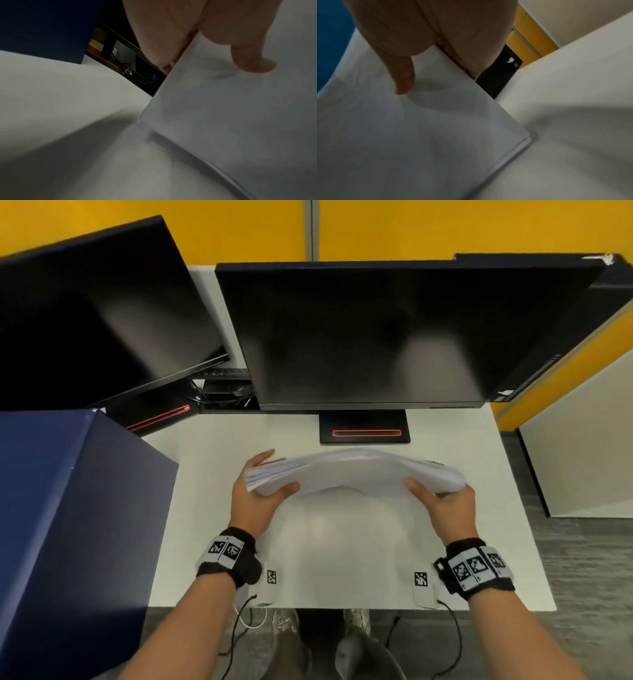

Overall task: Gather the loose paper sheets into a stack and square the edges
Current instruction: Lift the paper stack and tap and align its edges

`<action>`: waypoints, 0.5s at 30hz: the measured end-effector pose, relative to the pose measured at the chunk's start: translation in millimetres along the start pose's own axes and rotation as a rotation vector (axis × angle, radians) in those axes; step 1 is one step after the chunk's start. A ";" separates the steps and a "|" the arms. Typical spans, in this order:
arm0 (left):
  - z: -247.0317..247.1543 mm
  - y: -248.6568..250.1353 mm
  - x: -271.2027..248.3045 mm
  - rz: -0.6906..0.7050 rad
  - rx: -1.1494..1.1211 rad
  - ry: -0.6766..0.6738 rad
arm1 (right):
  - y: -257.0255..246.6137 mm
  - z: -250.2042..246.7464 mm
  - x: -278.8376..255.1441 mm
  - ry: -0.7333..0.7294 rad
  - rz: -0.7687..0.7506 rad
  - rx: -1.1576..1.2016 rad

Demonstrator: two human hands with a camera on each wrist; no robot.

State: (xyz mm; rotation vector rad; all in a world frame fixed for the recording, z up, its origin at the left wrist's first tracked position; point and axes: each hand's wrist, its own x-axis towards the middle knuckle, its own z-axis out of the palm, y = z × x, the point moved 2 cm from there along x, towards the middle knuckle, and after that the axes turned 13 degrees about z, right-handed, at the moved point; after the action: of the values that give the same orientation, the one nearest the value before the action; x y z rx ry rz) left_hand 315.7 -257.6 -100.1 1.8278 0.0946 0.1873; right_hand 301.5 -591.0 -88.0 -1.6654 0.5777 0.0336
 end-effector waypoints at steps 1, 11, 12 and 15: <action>1.3 -2.9 0.6 -0.016 0.022 -0.007 | 3.9 3.0 0.6 -0.009 0.006 -0.013; 3.9 -0.2 3.3 -0.047 -0.028 0.047 | -0.8 10.8 1.1 0.044 0.032 0.027; 5.2 0.1 1.5 -0.049 -0.038 0.053 | -0.4 12.1 -0.3 0.045 0.042 0.041; 10.0 11.0 -0.7 -0.004 -0.117 0.148 | -9.7 17.1 -3.4 0.093 0.014 0.125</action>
State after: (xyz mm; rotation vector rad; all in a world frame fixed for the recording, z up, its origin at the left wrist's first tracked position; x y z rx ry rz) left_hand 316.4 -270.1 -92.0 1.6957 0.1877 0.3186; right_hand 307.4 -573.1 -81.2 -1.5475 0.6488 -0.0687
